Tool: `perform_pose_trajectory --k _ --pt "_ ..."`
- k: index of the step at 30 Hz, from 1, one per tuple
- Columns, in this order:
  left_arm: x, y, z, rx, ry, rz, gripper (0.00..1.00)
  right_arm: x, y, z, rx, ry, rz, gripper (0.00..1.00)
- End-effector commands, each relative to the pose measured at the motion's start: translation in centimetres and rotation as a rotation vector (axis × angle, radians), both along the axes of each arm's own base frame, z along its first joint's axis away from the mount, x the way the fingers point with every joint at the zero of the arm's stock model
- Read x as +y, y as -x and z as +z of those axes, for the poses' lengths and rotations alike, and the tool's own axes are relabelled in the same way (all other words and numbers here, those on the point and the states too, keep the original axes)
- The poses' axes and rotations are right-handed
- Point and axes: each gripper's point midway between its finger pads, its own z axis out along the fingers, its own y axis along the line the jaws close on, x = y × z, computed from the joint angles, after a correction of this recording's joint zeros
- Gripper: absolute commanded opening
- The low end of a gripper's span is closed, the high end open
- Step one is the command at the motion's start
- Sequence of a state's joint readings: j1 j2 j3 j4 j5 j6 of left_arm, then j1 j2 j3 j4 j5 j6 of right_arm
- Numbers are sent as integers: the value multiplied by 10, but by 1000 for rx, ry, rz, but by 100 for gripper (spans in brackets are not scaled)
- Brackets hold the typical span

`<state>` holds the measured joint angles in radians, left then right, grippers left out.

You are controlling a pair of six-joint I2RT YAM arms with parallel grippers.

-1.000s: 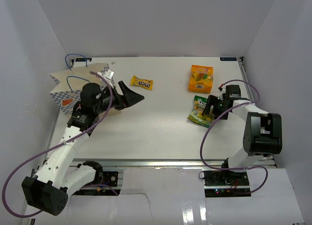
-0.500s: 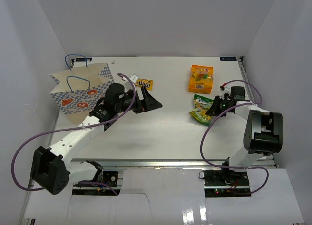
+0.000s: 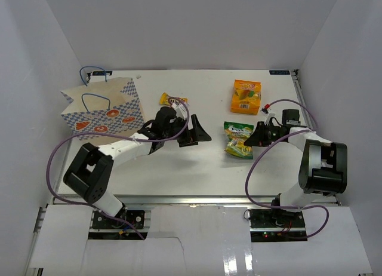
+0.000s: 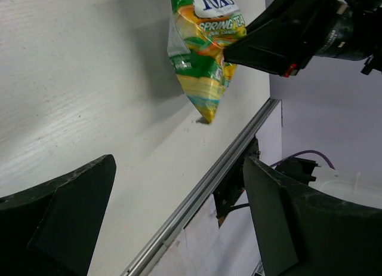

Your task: Place the snacks into the paper bag

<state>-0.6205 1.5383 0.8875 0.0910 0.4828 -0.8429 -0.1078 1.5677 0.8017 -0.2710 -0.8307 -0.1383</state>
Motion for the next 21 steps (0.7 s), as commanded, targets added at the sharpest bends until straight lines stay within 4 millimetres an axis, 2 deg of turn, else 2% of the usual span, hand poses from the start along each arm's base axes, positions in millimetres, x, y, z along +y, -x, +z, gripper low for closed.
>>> perform_pose_trajectory --k 1,3,7,8,9,11,14,17,18,20,21 --pt "-25 -7 15 -76 31 -61 98 26 18 32 -67 -170 155 8" --pt "-34 -5 6 -72 17 -90 98 38 20 42 -87 -219 216 8" --pt "-50 -3 7 -104 23 -125 98 57 28 52 -94 -260 313 8" --pt "-52 -4 9 -116 29 -128 98 60 28 55 -97 -267 323 8" --pt "-54 -2 9 -124 28 -128 98 72 34 59 -112 -273 374 8" --pt "-56 -2 10 -130 36 -129 98 84 40 64 -125 -278 423 8" --pt "-57 -1 9 -117 37 -119 98 96 44 72 -153 -274 474 8" --pt "-58 1 9 -106 44 -121 85 108 48 76 -170 -269 515 8" --pt "-57 2 9 -105 45 -124 74 111 49 77 -170 -269 520 8" --pt "-56 4 9 -100 45 -121 62 111 46 78 -175 -265 517 8" --pt "-53 6 10 -101 44 -117 49 111 45 78 -180 -262 516 8"
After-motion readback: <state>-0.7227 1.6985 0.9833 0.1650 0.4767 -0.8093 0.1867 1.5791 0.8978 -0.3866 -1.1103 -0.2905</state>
